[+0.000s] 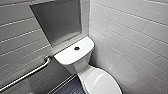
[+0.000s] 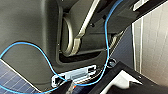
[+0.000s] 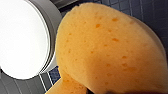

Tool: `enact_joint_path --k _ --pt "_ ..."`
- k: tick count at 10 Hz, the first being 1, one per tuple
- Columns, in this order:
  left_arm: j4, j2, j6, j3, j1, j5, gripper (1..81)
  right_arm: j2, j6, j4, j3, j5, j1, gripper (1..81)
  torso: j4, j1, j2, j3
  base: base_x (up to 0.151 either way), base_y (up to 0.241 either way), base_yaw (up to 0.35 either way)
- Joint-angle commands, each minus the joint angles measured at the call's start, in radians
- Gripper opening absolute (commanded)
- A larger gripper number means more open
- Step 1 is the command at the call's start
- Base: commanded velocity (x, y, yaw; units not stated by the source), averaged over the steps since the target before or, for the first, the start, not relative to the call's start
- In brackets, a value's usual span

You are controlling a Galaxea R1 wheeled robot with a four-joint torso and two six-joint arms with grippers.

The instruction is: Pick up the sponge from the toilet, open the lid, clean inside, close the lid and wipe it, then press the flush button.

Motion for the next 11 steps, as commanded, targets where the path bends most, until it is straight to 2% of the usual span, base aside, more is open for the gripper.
enact_joint_path --k 1,3,4,6,8,11 --pt "0.002 -0.004 0.007 0.025 0.021 0.074 81.1 -0.119 -0.07 -0.059 0.119 -0.156 0.129 1.0 0.0 0.0 0.0 0.0 0.0 0.0 0.0" --pt "0.002 -0.004 0.007 0.025 0.02 0.074 81.1 -0.099 -0.084 -0.075 0.116 -0.337 0.29 1.0 0.0 0.0 0.0 0.0 0.0 0.0 0.0" --pt "0.002 -0.004 0.007 0.024 0.018 0.074 81.1 -0.071 -0.084 -0.085 0.097 -0.451 0.368 1.0 0.0 0.0 0.0 0.0 0.0 0.0 0.0" --pt "0.002 -0.003 0.007 0.024 0.014 0.074 81.1 -0.031 -0.084 -0.099 0.074 -0.579 0.475 1.0 0.0 0.0 0.0 0.0 0.0 0.0 0.0" --pt "0.002 0.0 0.007 0.025 0.009 0.076 81.1 0.051 -0.083 -0.122 -0.01 -0.687 0.548 1.0 0.0 0.0 0.0 0.0 0.0 0.0 0.0" --pt "0.001 -0.001 0.007 0.021 0.008 0.076 81.1 0.186 -0.08 -0.132 -0.128 -0.8 0.65 1.0 0.0 0.0 0.0 0.0 0.0 0.0 0.0"
